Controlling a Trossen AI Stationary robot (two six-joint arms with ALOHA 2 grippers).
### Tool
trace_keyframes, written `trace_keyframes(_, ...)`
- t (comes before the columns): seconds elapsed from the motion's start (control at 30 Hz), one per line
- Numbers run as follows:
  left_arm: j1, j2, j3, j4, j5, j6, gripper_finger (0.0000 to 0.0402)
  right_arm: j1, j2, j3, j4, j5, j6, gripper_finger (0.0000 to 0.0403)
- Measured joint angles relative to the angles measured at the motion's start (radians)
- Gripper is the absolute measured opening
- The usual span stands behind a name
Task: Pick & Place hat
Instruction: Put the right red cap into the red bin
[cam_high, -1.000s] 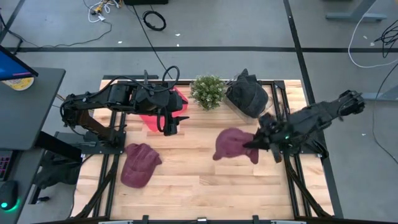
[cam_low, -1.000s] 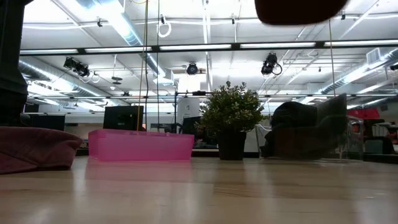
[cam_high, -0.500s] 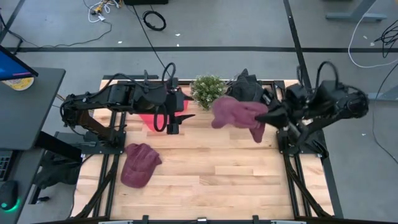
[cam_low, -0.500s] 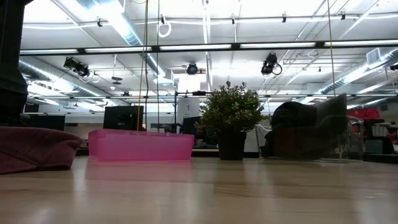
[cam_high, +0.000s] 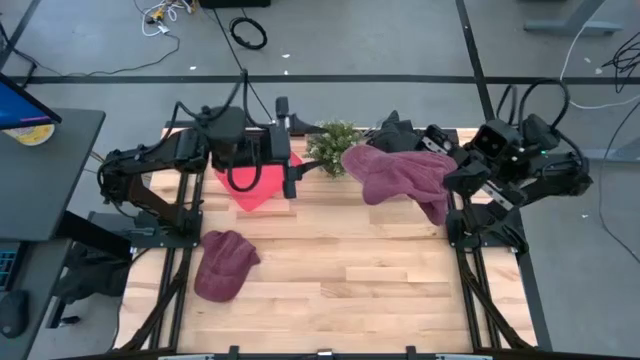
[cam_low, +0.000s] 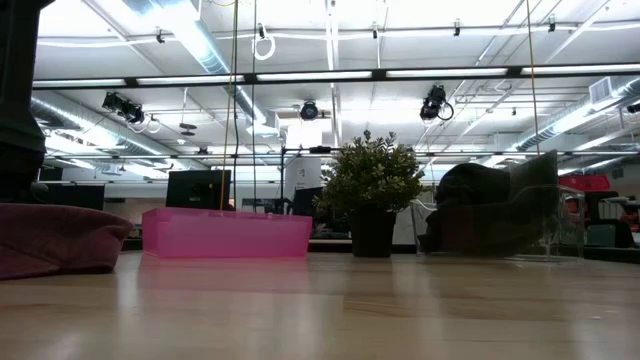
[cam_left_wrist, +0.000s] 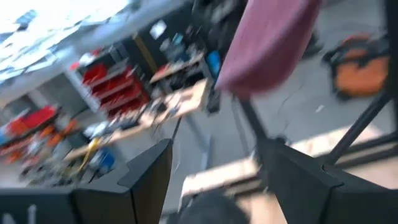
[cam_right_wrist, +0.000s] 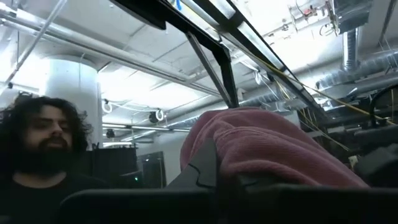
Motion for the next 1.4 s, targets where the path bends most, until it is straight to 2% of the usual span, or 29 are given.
trace_keyframes(0.1, 0.013, 0.000, 0.000, 0.045, 0.105, -0.003, 0.0255, -0.023, 0.035, 0.000, 0.050, -0.041, 0.017, 0.0000)
trace_keyframes(0.23, 0.014, 0.010, 0.000, 0.071, 0.177, -0.003, 0.0255, -0.052, 0.086, 0.000, 0.185, -0.111, 0.074, 0.0000)
trace_keyframes(0.5, 0.014, 0.049, -0.001, 0.105, 0.190, -0.022, 0.0255, -0.101, 0.181, 0.000, 0.364, -0.185, 0.211, 0.0000)
trace_keyframes(0.8, 0.011, 0.064, 0.000, 0.153, 0.239, -0.023, 0.0242, -0.141, 0.207, 0.000, 0.387, -0.203, 0.261, 0.0000)
trace_keyframes(0.97, 0.011, 0.064, 0.000, 0.159, 0.244, -0.022, 0.0188, -0.158, 0.204, 0.000, 0.388, -0.203, 0.264, 0.0000)
trace_keyframes(1.2, 0.012, 0.064, 0.000, 0.157, 0.245, -0.019, 0.0031, -0.159, 0.204, 0.000, 0.388, -0.202, 0.263, 0.0000)
trace_keyframes(1.27, 0.012, 0.064, 0.000, 0.155, 0.244, -0.019, 0.0016, -0.159, 0.204, 0.000, 0.390, -0.202, 0.263, 0.0000)
trace_keyframes(1.4, 0.012, 0.064, 0.000, 0.153, 0.208, -0.018, 0.0020, -0.159, 0.204, 0.000, 0.389, -0.199, 0.265, 0.0006)
